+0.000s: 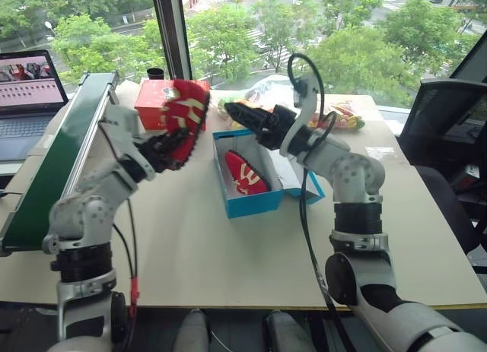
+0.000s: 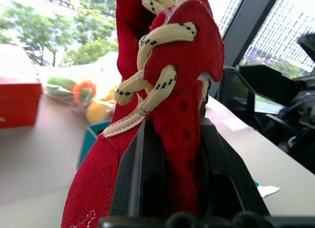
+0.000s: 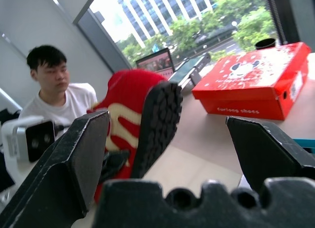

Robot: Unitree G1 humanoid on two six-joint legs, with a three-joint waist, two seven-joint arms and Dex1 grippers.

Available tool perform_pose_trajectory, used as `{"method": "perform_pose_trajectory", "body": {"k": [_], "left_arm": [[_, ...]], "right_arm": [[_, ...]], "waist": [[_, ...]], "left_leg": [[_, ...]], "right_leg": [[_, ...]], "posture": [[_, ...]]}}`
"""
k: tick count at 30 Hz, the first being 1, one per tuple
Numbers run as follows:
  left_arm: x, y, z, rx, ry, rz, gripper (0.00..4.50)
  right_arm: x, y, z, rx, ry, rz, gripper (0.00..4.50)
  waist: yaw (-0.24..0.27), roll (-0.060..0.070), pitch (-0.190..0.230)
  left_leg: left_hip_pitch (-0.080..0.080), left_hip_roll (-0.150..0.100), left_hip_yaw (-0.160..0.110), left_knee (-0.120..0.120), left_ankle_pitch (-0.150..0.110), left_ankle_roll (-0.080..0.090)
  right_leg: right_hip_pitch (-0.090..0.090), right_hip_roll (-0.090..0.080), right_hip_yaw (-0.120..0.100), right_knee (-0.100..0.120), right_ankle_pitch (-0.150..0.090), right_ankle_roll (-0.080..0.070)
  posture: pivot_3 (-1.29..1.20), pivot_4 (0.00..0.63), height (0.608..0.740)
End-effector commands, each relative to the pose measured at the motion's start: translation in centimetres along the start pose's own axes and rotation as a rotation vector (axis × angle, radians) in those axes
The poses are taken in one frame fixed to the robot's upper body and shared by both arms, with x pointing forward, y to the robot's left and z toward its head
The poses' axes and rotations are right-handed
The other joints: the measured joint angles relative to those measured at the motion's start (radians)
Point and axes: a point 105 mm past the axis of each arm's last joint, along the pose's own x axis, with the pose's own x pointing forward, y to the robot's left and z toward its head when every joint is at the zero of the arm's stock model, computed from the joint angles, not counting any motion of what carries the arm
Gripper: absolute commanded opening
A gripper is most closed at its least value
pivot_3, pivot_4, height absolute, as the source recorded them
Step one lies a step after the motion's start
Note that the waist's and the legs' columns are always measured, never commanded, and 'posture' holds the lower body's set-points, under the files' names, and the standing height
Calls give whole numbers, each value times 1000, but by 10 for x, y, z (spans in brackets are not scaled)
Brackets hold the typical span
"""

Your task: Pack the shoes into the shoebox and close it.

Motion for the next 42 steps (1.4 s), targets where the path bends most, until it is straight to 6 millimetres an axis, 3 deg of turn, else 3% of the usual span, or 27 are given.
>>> {"method": "perform_pose_trajectory", "body": {"k": [1, 9, 23, 33, 42], "left_arm": [[14, -37, 22, 25, -84, -111, 500], [25, -53, 16, 6, -76, -162, 500], [29, -50, 16, 5, -79, -145, 500], [33, -78, 6, -34, -72, -208, 500], [28, -79, 2, -42, -60, -197, 455]], "right_arm": [[-3, 1, 5, 13, -20, -6, 4500], [-6, 6, 10, 32, -40, 7, 4500], [-21, 24, -3, 27, 44, 108, 4500], [-13, 26, -2, 31, 28, 112, 4500], [-8, 20, 12, 73, -52, 87, 2179]], "waist": [[0, 0, 0], [0, 0, 0], [0, 0, 0], [3, 0, 0], [2, 0, 0]], "left_leg": [[0, 0, 0, 0, 0, 0], [0, -1, 0, 0, 0, 0], [0, -1, 0, 0, 0, 0], [-1, -1, 0, 0, 0, 0], [-1, -1, 0, 0, 0, 0]], "right_leg": [[0, 0, 0, 0, 0, 0], [0, 0, 0, 0, 0, 0], [0, 0, 0, -1, 0, 0], [0, 0, 0, -2, 0, 0], [0, 0, 1, -1, 0, 0]], "posture": [[0, 150, 739], [0, 150, 739], [0, 150, 739], [0, 150, 739], [0, 150, 739]]}}
